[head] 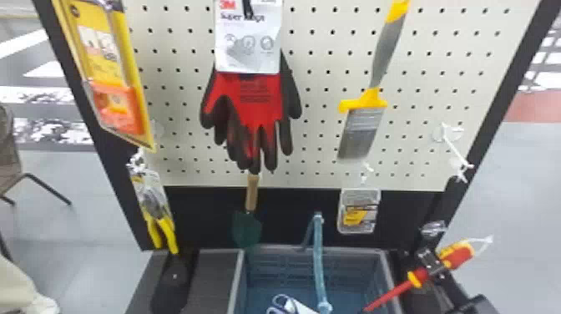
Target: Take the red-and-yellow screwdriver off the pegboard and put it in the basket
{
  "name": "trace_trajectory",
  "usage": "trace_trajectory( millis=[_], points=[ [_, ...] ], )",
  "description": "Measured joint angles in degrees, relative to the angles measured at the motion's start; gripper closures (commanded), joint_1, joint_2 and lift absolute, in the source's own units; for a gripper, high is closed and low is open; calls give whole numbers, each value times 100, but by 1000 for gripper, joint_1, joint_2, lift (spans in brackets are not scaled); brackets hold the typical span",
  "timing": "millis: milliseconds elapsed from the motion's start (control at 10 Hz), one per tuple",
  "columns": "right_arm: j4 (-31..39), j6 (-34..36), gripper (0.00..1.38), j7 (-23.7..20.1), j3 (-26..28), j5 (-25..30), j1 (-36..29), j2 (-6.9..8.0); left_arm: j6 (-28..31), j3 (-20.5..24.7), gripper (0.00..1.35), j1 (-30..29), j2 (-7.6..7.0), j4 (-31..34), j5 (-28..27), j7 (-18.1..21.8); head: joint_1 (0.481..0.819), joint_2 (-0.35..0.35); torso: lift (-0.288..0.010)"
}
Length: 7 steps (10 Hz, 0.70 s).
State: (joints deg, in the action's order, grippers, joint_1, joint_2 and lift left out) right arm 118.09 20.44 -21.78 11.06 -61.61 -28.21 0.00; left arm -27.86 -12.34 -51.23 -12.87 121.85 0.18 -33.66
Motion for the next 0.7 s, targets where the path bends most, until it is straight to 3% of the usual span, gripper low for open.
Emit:
trace_trajectory(
  millis=[700],
  points=[
    [-703,-259,1142,52,-841,-167,396,0,9,-27,99,13,-36,-14,25,0,549,0,-100]
  ],
)
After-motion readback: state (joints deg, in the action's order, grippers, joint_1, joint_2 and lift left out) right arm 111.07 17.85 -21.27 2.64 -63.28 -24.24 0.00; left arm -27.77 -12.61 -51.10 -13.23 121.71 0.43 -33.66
